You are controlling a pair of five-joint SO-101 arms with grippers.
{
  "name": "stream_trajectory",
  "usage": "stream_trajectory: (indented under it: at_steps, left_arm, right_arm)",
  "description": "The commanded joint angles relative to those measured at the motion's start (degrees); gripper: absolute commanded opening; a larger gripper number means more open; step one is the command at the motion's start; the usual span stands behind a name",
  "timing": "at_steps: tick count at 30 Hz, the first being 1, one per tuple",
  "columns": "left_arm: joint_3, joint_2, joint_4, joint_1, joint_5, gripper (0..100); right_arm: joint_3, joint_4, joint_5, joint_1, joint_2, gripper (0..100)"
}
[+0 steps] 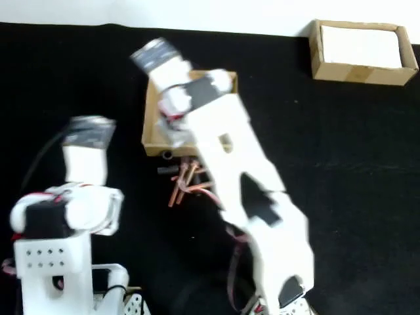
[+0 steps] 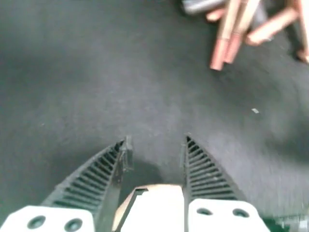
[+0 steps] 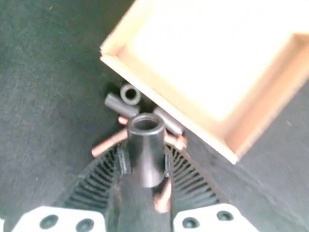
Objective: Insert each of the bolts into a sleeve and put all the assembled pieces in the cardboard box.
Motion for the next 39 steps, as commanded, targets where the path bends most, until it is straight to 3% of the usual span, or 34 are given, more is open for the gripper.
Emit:
stream_trajectory:
  at_steps: [1,6,11,21,28,32,37,39]
  left_arm:
    - [-5.14,8.4,0.97,5.76,0.18,17]
    - [-16.04,26.24,3.08,10.15,0.0,17]
    - [-27.38,39.69,4.66,17.45,-0.97,17]
    - [-41.1,55.25,4.48,36.26,-16.18,17]
    - [-47.69,62.2,4.66,44.79,-27.6,17]
    - [-47.87,65.8,4.84,47.52,-39.12,17]
    - [-44.44,64.31,5.27,47.43,-65.41,17]
    - [-44.53,63.78,5.01,47.78,-72.79,17]
  right_arm:
    - [10.07,0.66,-1.05,4.18,-17.27,0.6]
    - [27.03,0.31,-3.08,12.26,-34.77,0.6]
    - [42.24,-3.82,-3.08,27.91,-49.1,0.6]
    - [73.19,-22.37,-0.88,63.08,-73.45,0.6]
    - [93.76,-35.91,6.59,76.53,-88.04,0.6]
    - [102.02,-40.57,8.79,80.4,-95.25,0.6]
    - [108.88,-42.33,11.52,82.95,-103.34,0.6]
    - [110.73,-42.33,12.84,83.38,-106.24,0.6]
